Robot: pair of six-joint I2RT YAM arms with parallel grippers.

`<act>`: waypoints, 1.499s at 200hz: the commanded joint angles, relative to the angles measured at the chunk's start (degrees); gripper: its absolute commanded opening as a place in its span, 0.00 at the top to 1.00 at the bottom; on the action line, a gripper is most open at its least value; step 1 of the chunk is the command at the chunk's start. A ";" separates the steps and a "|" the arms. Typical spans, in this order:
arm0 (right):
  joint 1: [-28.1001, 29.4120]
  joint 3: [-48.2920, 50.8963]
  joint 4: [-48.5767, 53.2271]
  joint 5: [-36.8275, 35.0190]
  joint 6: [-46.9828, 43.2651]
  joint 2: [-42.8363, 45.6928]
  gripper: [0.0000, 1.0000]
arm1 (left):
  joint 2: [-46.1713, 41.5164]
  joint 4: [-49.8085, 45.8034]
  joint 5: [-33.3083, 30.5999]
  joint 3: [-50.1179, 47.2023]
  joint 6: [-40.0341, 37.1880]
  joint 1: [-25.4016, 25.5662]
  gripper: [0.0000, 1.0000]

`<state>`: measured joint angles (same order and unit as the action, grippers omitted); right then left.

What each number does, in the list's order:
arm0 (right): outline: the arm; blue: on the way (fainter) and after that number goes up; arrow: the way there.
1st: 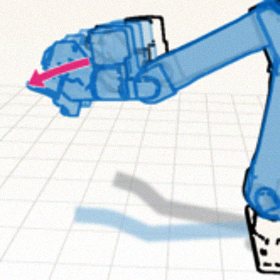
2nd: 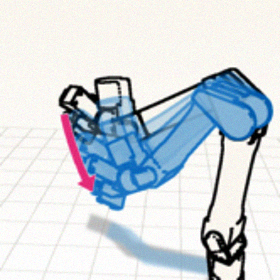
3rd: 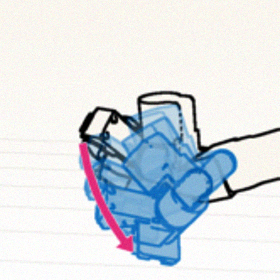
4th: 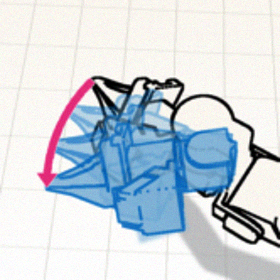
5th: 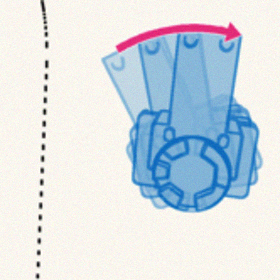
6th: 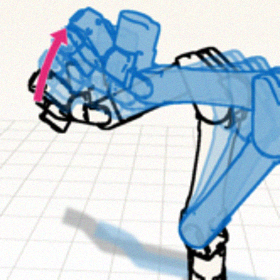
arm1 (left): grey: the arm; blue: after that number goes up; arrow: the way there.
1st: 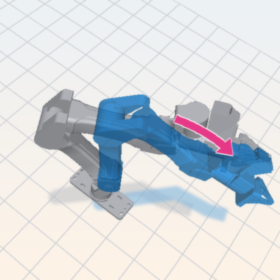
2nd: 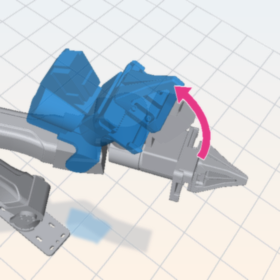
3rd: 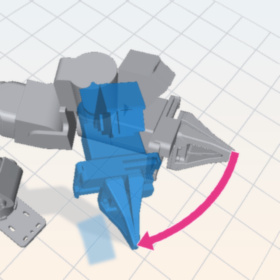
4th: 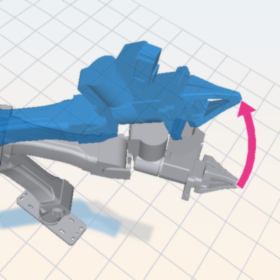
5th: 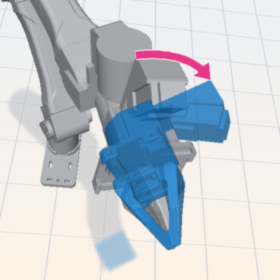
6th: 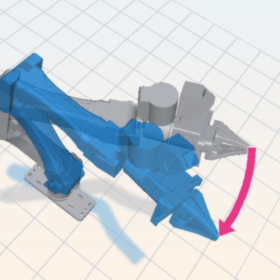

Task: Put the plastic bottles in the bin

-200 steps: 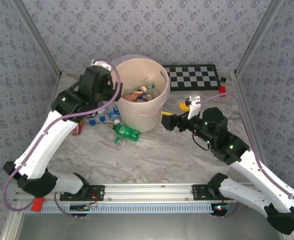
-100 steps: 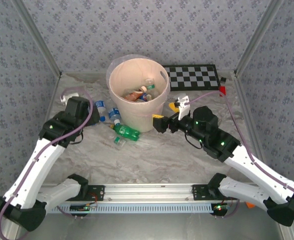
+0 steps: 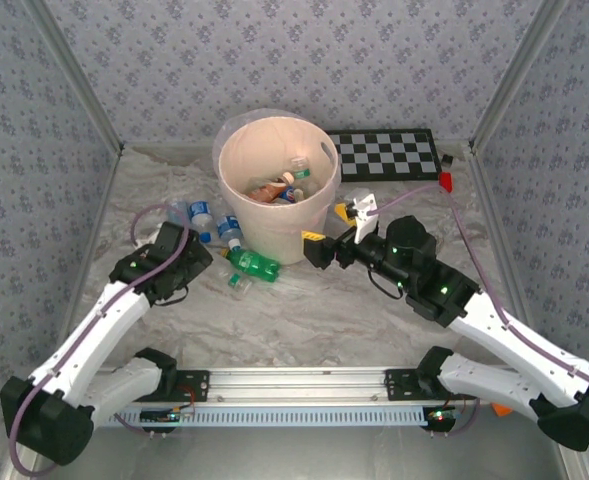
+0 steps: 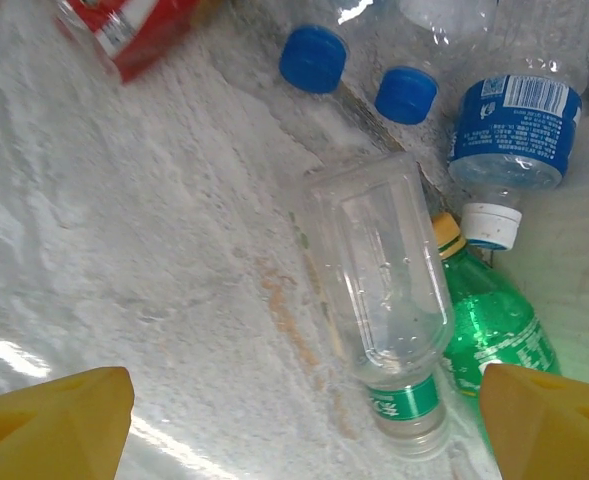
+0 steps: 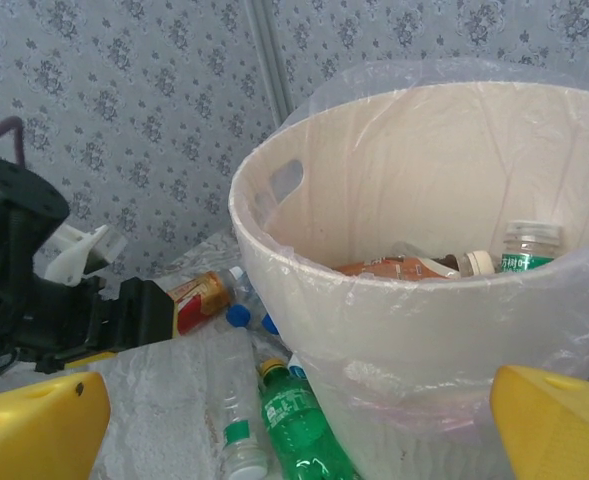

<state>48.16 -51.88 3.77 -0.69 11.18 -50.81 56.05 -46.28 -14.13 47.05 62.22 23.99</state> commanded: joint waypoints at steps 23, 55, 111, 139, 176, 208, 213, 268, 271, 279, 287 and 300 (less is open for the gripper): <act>0.40 2.01 -1.84 -1.93 -1.51 2.70 0.00 | 7.50 8.75 4.88 -0.38 5.71 -0.17 0.11; 0.42 2.47 -1.88 -1.77 -1.34 3.25 0.00 | 12.44 11.04 4.21 -0.23 7.32 -0.17 0.11; 0.50 2.66 -2.24 -2.03 -1.41 2.69 0.00 | 20.59 14.75 3.49 0.76 7.29 -1.09 0.10; 0.47 2.66 -2.33 -2.08 -1.42 2.20 0.00 | 24.49 15.84 4.08 1.69 6.92 -1.64 0.09; 0.44 2.74 -2.50 -2.46 -1.60 1.95 0.00 | 27.70 19.20 6.97 0.53 6.97 -3.63 0.09; 0.39 2.79 -2.42 -2.66 -1.69 1.59 0.00 | 29.92 20.25 7.69 0.68 6.88 -3.88 0.11; 0.41 2.76 -2.37 -2.73 -1.69 1.52 0.00 | 30.18 20.27 7.80 0.68 6.72 -3.86 0.11; 0.41 2.86 -2.59 -3.35 -1.78 1.53 0.00 | 27.53 18.28 5.99 -0.25 6.51 -3.95 0.37; 0.39 2.95 -2.62 -3.35 -1.78 1.50 0.00 | 27.10 18.12 5.75 -0.33 6.44 -3.95 0.39; 0.38 2.99 -2.67 -3.32 -1.75 1.52 0.00 | 26.04 17.25 5.04 -0.68 6.37 -3.90 0.43; 0.43 2.85 -2.78 -3.26 -1.78 1.49 0.00 | 24.56 16.47 4.50 -0.81 6.22 -3.95 0.43; 0.36 2.79 -3.01 -3.18 -1.69 1.46 0.00 | 22.37 14.95 3.57 -0.95 5.65 -4.03 0.40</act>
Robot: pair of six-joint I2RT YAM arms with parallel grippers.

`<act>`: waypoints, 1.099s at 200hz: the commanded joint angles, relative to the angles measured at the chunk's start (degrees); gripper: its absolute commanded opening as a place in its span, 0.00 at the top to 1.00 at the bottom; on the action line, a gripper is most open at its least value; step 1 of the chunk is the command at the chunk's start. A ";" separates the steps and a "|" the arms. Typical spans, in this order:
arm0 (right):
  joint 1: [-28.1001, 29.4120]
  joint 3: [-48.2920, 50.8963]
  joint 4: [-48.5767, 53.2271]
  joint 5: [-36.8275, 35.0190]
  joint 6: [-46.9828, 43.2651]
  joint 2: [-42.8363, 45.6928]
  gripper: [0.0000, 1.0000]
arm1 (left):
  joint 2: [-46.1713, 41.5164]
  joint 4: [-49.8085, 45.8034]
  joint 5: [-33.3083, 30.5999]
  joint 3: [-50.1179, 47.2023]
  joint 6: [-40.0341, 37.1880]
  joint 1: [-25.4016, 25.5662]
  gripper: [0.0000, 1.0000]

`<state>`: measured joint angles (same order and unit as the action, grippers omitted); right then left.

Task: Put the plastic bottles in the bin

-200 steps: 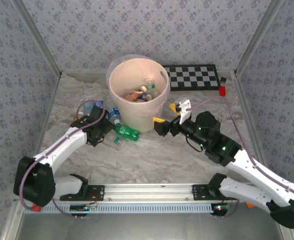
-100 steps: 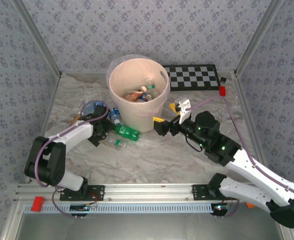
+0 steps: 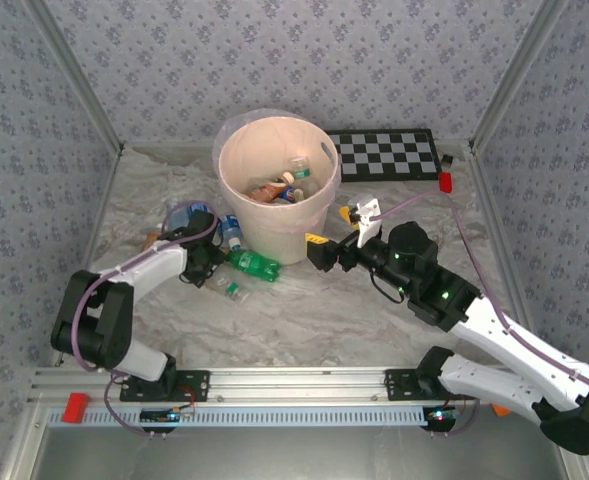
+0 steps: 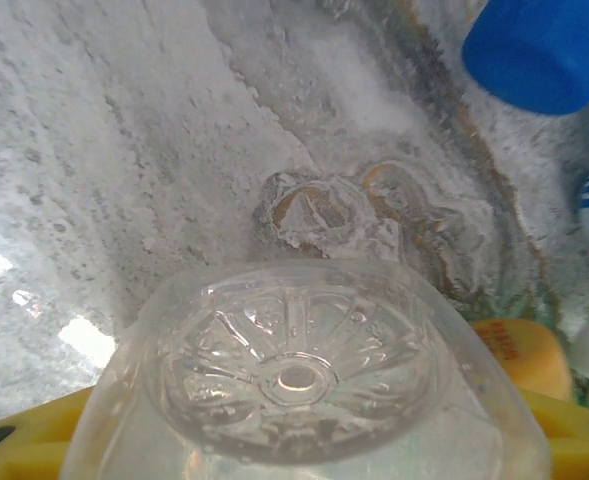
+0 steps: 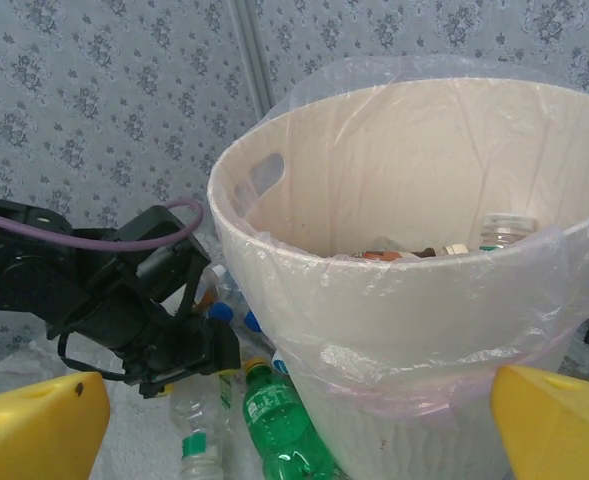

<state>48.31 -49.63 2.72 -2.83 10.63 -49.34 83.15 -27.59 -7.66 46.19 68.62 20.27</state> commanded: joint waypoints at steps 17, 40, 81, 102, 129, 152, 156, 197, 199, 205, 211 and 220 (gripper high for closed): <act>0.27 0.19 -1.93 -0.73 -0.97 -0.12 0.01 | -8.21 -6.01 -3.88 -0.01 -1.46 -0.32 0.40; 0.37 -0.51 -1.40 -0.34 -0.38 -0.10 0.00 | -14.12 -9.00 -5.14 0.20 -2.34 -0.29 0.39; 1.03 -1.26 0.23 -0.38 0.83 0.73 0.00 | -26.38 -13.90 -7.20 1.78 -4.68 -0.41 0.37; 1.64 -1.58 0.51 -0.35 1.23 1.33 0.00 | -31.19 -15.17 -7.80 4.56 -6.98 -0.50 0.36; 2.61 -2.10 0.95 -0.57 1.90 1.45 0.00 | -33.95 -15.46 -6.57 9.83 -9.92 -0.56 0.35; 3.51 -2.71 1.27 -0.77 2.54 1.47 0.00 | -34.17 -12.81 -3.53 14.43 -12.83 -0.42 0.35; 3.66 -2.82 1.46 -0.85 2.55 1.45 0.00 | -34.01 -12.32 -3.05 15.30 -13.24 -0.38 0.35; 5.37 -3.74 2.19 -2.07 2.81 1.46 0.00 | -28.46 -9.75 -1.04 27.62 -18.85 0.84 0.35; 5.43 -3.77 2.26 -2.08 2.79 1.45 0.00 | -28.13 -9.67 -1.00 28.33 -19.22 0.94 0.35; 5.69 -4.01 2.55 -2.51 2.73 1.43 0.00 | -26.99 -9.51 -1.14 29.93 -20.16 1.37 0.35; 5.92 -4.19 2.90 -2.87 2.56 1.43 0.00 | -25.78 -9.15 -1.13 31.82 -21.11 1.80 0.36; 6.29 -4.62 3.41 -3.34 2.38 1.49 0.00 | -23.92 -9.02 -1.45 34.34 -22.24 2.71 0.36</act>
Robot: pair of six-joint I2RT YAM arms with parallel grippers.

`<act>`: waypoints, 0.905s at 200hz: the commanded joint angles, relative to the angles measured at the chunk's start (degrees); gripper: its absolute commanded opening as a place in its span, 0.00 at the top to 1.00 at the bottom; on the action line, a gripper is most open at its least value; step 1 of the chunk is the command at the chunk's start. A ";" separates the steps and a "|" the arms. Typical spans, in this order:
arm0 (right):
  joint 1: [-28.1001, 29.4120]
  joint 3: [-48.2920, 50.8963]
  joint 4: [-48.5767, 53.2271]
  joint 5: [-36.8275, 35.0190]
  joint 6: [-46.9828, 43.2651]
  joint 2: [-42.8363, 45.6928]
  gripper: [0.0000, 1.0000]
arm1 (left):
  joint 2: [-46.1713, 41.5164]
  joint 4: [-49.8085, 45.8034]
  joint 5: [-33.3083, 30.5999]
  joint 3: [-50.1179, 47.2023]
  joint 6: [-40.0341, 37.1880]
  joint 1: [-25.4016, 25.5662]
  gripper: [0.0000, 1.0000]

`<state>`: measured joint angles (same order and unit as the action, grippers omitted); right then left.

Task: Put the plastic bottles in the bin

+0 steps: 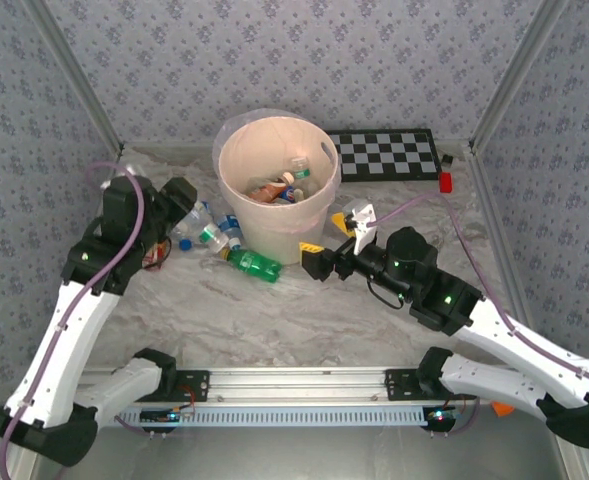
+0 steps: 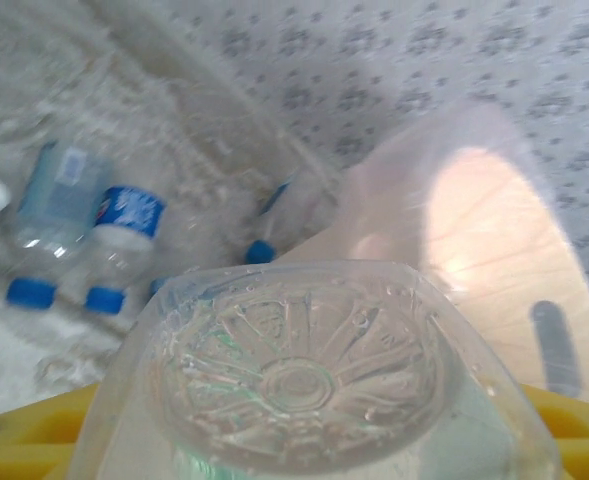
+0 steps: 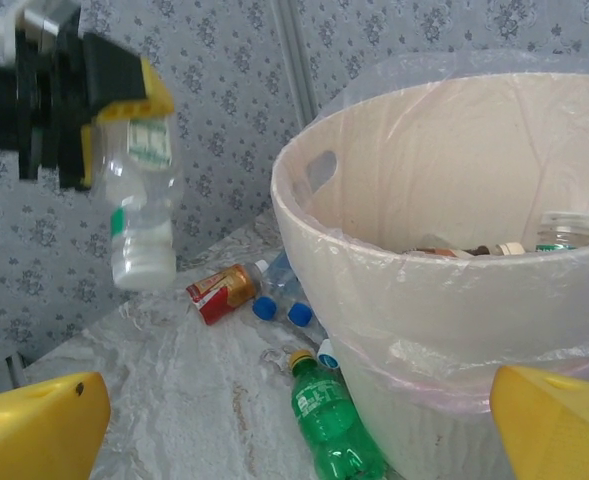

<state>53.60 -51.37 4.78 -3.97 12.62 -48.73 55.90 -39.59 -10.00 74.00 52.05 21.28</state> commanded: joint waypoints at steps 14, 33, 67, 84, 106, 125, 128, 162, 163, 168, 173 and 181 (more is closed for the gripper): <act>1.30 -3.40 2.22 -3.23 -0.05 1.11 0.00 | 6.38 3.65 0.45 10.50 -7.93 3.34 0.36; 1.57 -3.81 2.97 -4.18 -0.40 1.61 0.01 | 10.82 4.44 -2.05 16.13 -12.33 6.37 0.36; 1.77 -5.10 4.57 -5.44 -0.84 2.20 0.00 | 19.42 5.62 -5.37 25.23 -18.14 11.13 0.36; 1.84 -5.40 5.17 -5.83 -1.02 2.47 0.00 | 24.04 6.15 -5.59 29.50 -20.03 12.49 0.36; 2.03 -5.58 5.81 -6.48 -1.11 2.94 0.00 | 29.89 4.94 -5.58 35.27 -21.65 13.79 0.37; 2.19 -5.67 6.38 -7.00 -1.33 3.54 0.00 | 34.05 4.25 -5.27 39.21 -23.14 15.38 0.37; 2.20 -5.68 6.45 -7.14 -1.37 3.63 0.00 | 34.52 4.02 -5.33 39.71 -23.46 15.64 0.37; 2.29 -5.67 7.08 -7.90 -1.72 4.26 0.00 | 40.54 1.04 -6.70 44.84 -26.07 18.61 0.35; 2.25 -5.67 7.04 -7.90 -1.72 4.30 0.00 | 40.66 1.03 -6.75 44.97 -26.09 18.66 0.35; 2.22 -5.63 7.06 -7.98 -1.72 4.28 0.00 | 41.21 1.01 -6.75 45.37 -26.27 19.02 0.35; 2.29 -5.58 7.15 -7.99 -1.72 4.28 0.00 | 41.71 0.94 -6.85 45.66 -26.54 19.42 0.34; 2.21 -5.49 7.18 -8.07 -1.72 4.27 0.00 | 42.28 0.98 -7.35 45.99 -26.98 20.08 0.34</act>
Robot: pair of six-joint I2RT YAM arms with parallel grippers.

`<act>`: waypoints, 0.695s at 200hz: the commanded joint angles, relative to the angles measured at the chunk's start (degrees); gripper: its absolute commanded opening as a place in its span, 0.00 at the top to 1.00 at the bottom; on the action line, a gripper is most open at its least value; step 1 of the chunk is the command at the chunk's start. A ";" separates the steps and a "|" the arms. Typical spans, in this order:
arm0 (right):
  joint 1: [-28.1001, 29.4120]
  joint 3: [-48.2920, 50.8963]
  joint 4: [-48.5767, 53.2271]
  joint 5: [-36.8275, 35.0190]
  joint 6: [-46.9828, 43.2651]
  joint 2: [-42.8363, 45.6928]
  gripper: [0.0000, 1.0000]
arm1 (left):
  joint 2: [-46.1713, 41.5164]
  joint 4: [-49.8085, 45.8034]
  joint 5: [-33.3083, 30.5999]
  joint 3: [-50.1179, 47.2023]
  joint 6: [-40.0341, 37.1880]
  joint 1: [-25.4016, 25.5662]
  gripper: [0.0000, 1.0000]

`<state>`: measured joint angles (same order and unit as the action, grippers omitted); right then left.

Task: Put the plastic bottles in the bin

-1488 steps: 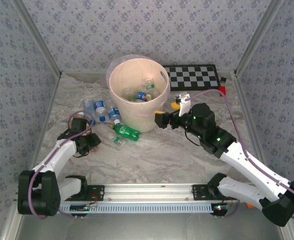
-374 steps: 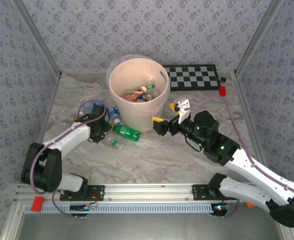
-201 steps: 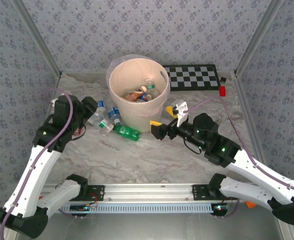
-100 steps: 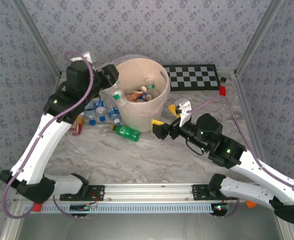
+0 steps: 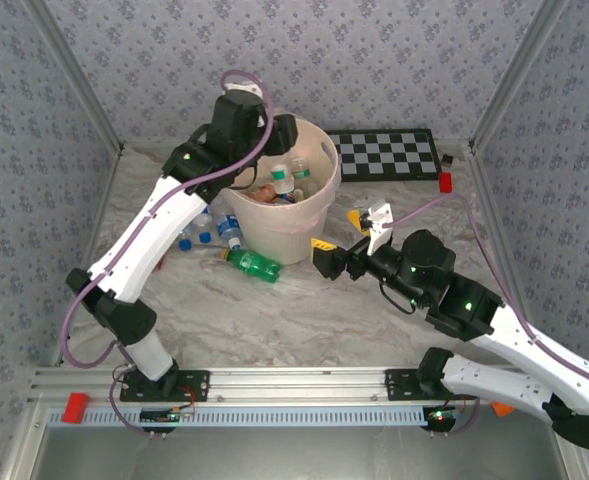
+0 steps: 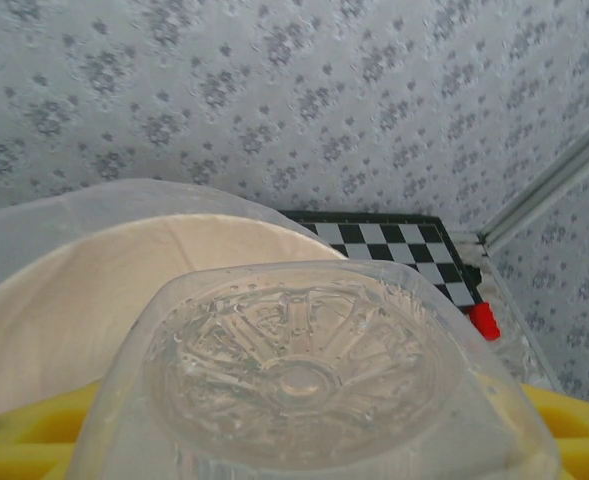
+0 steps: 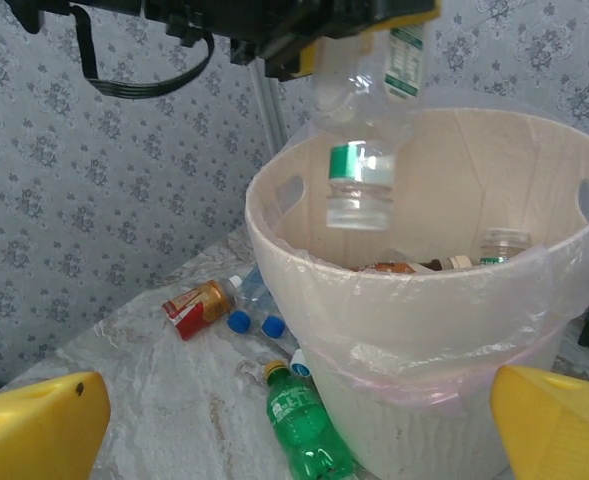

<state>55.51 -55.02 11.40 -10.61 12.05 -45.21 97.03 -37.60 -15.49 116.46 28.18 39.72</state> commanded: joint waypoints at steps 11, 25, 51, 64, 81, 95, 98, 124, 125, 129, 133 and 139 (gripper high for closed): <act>0.47 -1.63 0.44 -1.65 -1.17 0.78 0.00 | 1.64 -2.52 -2.60 3.67 -3.81 2.36 0.32; 0.47 -1.62 0.35 -1.69 -1.16 0.75 0.00 | 1.93 -3.48 -3.24 4.17 -3.84 2.68 0.18; 0.45 -1.49 0.07 -1.78 -1.23 0.69 0.00 | 1.35 -4.93 -4.46 4.93 -3.59 2.68 0.00; 0.44 -1.35 -0.05 -1.87 -1.20 0.57 0.00 | 0.43 -5.26 -4.71 4.66 -3.41 2.72 0.00; 0.46 -1.24 -0.22 -1.70 -1.16 0.28 0.00 | -0.90 -5.61 -5.03 3.94 -3.23 2.73 0.00; 0.47 -1.22 -0.43 -1.57 -1.07 0.05 0.00 | -2.36 -5.55 -5.70 2.48 -2.97 2.64 0.00; 0.46 -1.25 -0.52 -1.52 -1.07 0.00 0.00 | -2.64 -5.55 -5.77 2.18 -2.96 2.66 0.00; 0.57 -1.31 -1.03 -1.00 -0.89 -0.81 0.00 | -6.04 -4.37 -6.73 -2.07 -2.81 2.62 0.00; 0.57 -1.31 -1.03 -0.95 -0.89 -0.87 0.00 | -6.18 -4.30 -6.78 -2.18 -2.80 2.63 0.00; 0.57 -1.39 -1.10 -0.87 -0.88 -0.99 0.00 | -6.79 -4.17 -7.01 -2.95 -2.78 2.56 0.00; 0.56 -1.48 -1.18 -0.82 -0.83 -1.10 0.00 | -7.35 -4.06 -7.35 -3.52 -2.78 2.55 0.00; 0.56 -1.57 -1.16 -0.69 -0.80 -1.33 0.00 | -8.39 -3.91 -7.78 -4.36 -2.78 2.53 0.00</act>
<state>55.57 -55.02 11.70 -11.18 11.94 -46.00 93.25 -42.26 -20.69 114.59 25.39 42.39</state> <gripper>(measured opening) 0.996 0.997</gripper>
